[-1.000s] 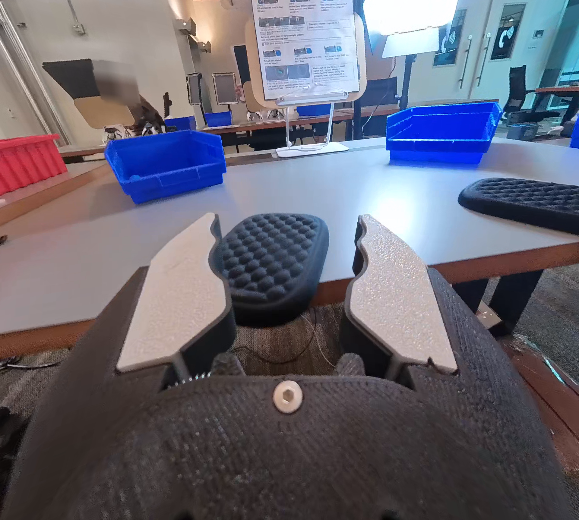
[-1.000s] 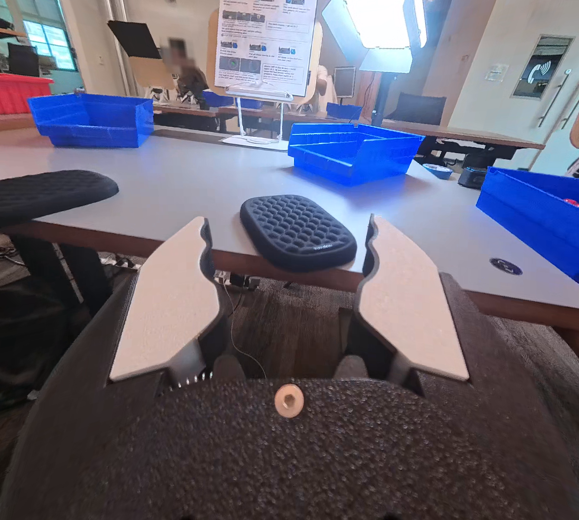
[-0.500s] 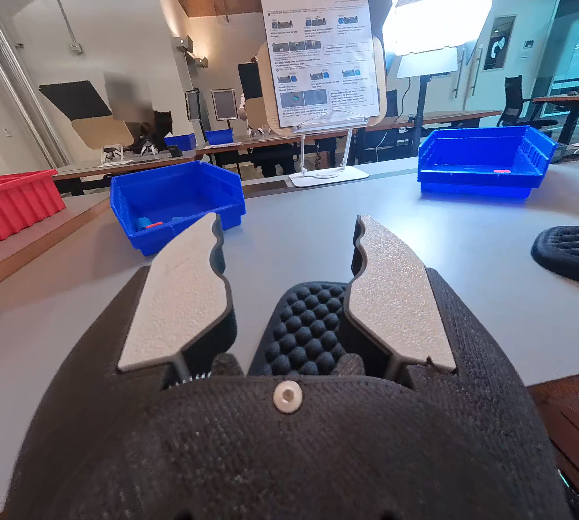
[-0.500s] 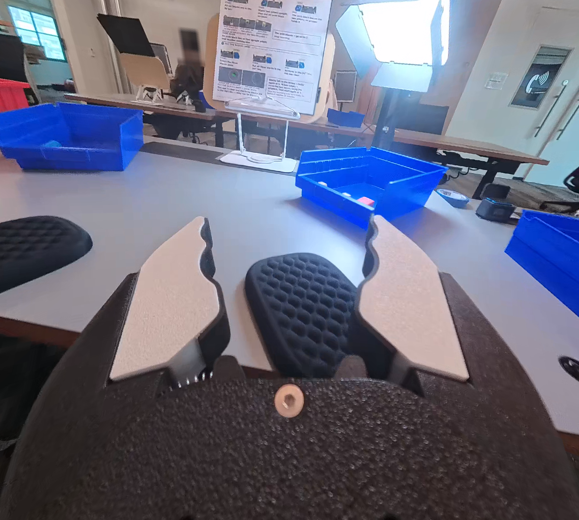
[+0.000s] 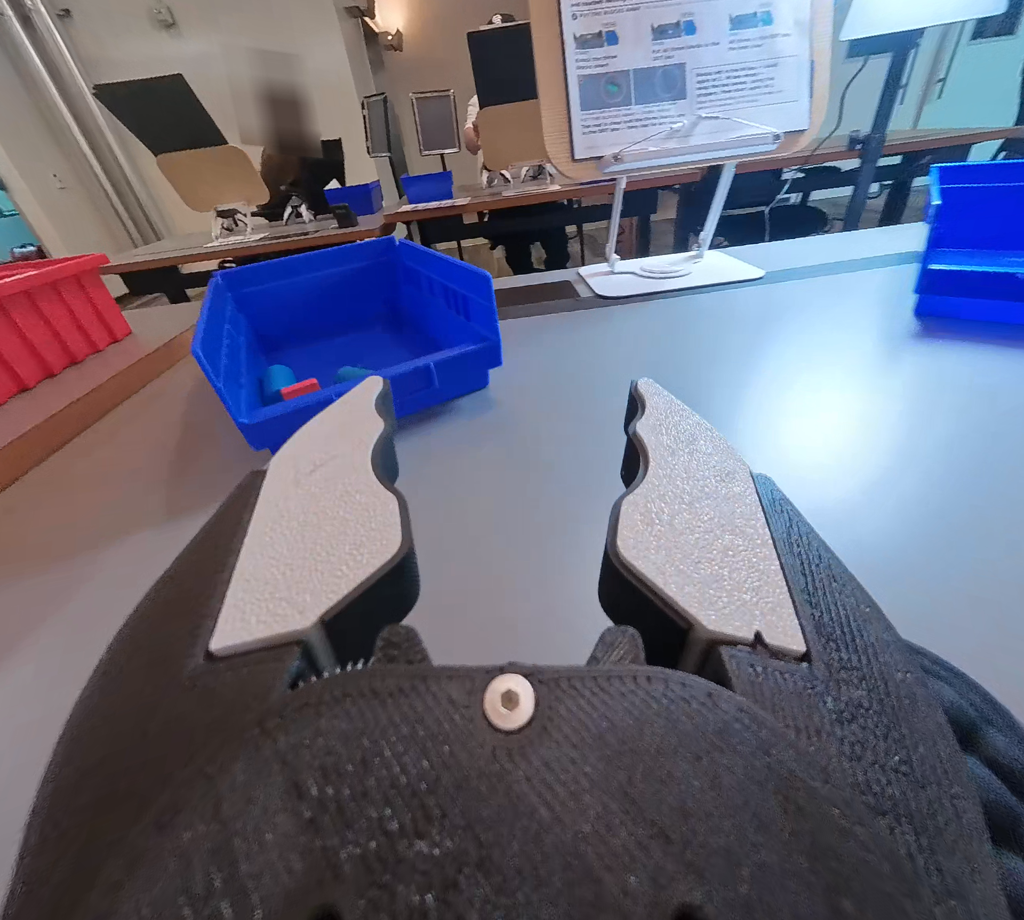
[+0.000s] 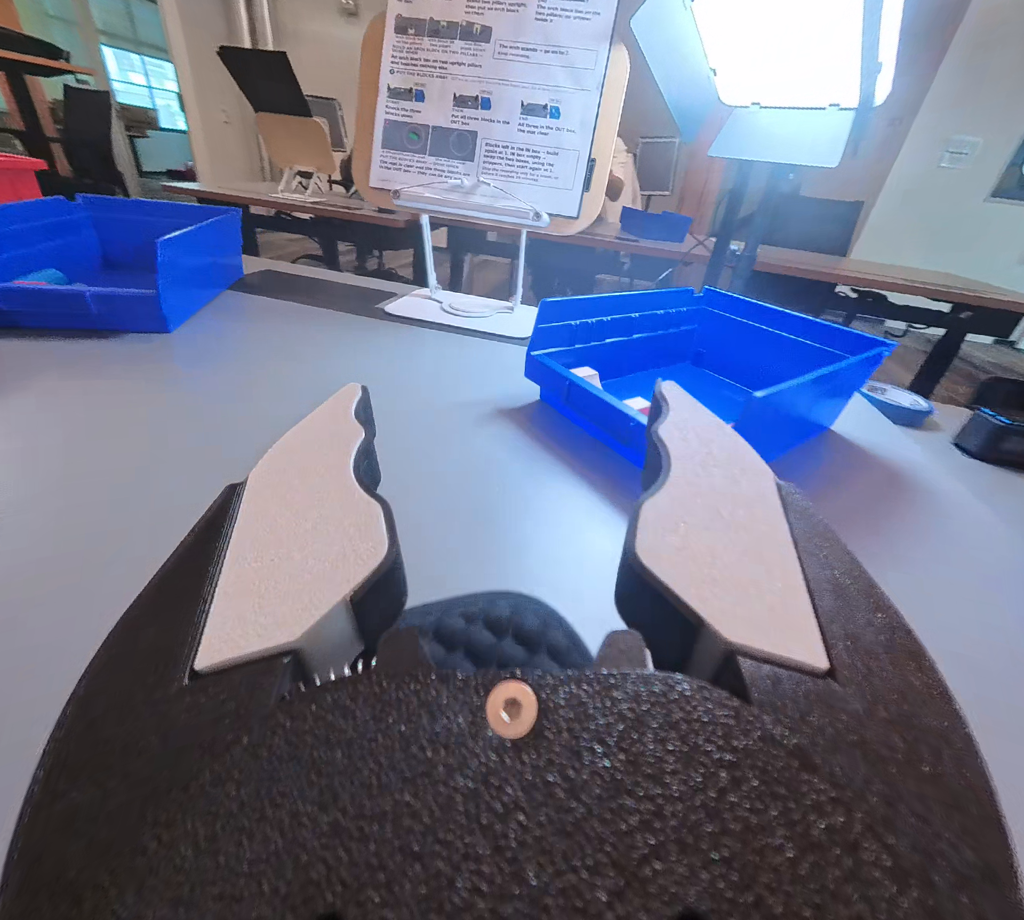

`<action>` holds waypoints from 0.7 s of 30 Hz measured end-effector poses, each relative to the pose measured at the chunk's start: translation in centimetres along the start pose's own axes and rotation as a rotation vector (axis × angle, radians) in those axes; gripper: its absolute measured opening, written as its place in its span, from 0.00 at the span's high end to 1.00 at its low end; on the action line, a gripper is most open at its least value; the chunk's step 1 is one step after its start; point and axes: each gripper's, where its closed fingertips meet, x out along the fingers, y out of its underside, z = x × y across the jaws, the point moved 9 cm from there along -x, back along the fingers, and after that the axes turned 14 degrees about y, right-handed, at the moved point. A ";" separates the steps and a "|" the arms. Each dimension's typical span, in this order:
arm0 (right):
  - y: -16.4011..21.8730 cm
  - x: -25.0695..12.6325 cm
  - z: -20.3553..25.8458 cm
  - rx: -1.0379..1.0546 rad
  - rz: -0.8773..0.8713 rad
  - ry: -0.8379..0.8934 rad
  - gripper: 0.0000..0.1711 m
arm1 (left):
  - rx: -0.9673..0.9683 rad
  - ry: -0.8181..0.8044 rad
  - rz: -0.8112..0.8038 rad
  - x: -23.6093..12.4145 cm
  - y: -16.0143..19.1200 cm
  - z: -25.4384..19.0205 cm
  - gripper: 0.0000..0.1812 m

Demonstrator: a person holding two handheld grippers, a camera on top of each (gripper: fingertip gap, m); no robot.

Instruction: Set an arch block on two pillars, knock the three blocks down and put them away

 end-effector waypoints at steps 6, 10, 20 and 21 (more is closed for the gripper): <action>1.0 3.9 -0.7 0.084 0.051 -0.089 0.44 | -0.003 -0.022 -0.004 1.8 -0.7 2.2 0.56; 0.1 4.7 -2.2 0.140 0.057 -0.094 0.45 | 0.028 -0.011 -0.010 2.5 -1.8 3.8 0.56; -4.8 7.0 -7.0 0.148 0.041 0.097 0.45 | 0.018 0.005 -0.089 4.5 -4.6 9.1 0.57; -5.2 7.0 -7.2 0.147 0.029 0.109 0.45 | 0.017 0.013 -0.095 4.7 -4.8 9.6 0.57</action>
